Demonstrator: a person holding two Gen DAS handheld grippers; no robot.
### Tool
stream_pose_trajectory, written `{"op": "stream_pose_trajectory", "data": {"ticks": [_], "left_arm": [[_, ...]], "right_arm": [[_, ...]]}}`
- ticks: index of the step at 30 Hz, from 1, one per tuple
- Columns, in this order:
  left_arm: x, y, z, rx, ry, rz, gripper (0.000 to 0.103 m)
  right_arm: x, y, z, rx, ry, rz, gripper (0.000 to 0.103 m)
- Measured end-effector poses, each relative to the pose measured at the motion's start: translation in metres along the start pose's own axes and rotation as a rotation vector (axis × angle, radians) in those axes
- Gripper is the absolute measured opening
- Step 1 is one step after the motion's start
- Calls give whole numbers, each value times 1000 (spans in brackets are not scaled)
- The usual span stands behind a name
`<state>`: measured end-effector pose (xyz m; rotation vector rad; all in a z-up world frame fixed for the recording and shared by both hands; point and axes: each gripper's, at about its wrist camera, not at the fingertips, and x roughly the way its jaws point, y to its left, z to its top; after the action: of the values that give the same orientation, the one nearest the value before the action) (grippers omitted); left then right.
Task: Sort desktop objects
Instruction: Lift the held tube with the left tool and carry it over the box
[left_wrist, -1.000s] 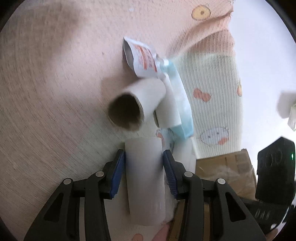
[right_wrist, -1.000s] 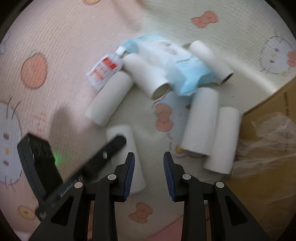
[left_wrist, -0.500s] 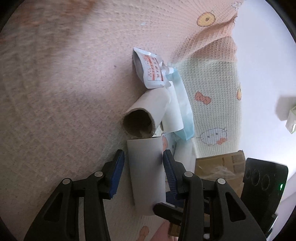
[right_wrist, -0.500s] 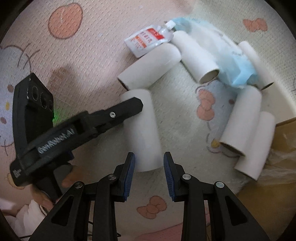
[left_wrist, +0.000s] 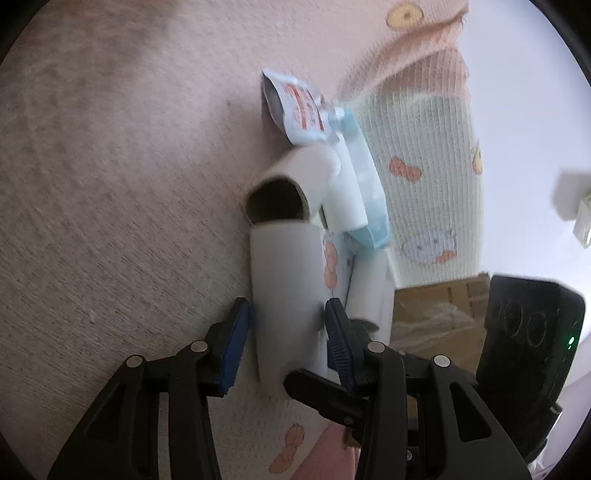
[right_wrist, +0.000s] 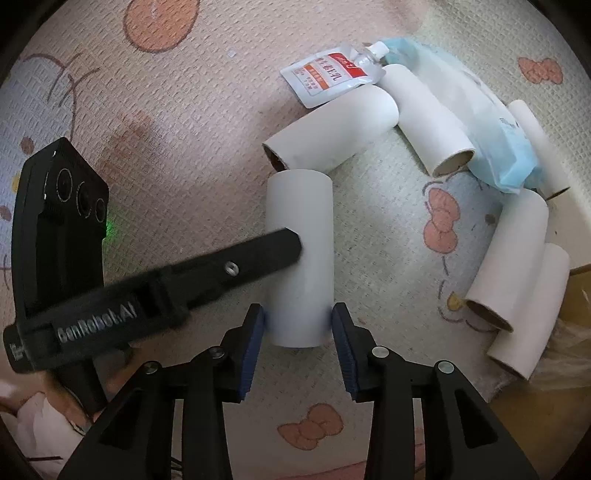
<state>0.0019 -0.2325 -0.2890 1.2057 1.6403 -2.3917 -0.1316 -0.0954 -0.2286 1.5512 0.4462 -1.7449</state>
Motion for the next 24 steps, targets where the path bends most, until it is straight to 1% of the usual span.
{"op": "stream_pose_trajectory", "data": {"ticks": [3, 8, 13, 20, 24], "left_arm": [[1, -4, -1, 21, -7, 14, 45], [4, -3, 2, 18, 11, 11, 45], [13, -8, 4, 31, 35, 40, 46], [12, -7, 2, 23, 27, 42, 47], [4, -16, 1, 69, 8, 59, 47]], "right_arm": [[1, -3, 2, 14, 0, 6, 37], [2, -8, 4, 34, -3, 24, 38], [1, -11, 8, 28, 2, 24, 38], [-1, -16, 12, 36, 2, 35, 38], [-8, -17, 14, 25, -5, 50, 38]]}}
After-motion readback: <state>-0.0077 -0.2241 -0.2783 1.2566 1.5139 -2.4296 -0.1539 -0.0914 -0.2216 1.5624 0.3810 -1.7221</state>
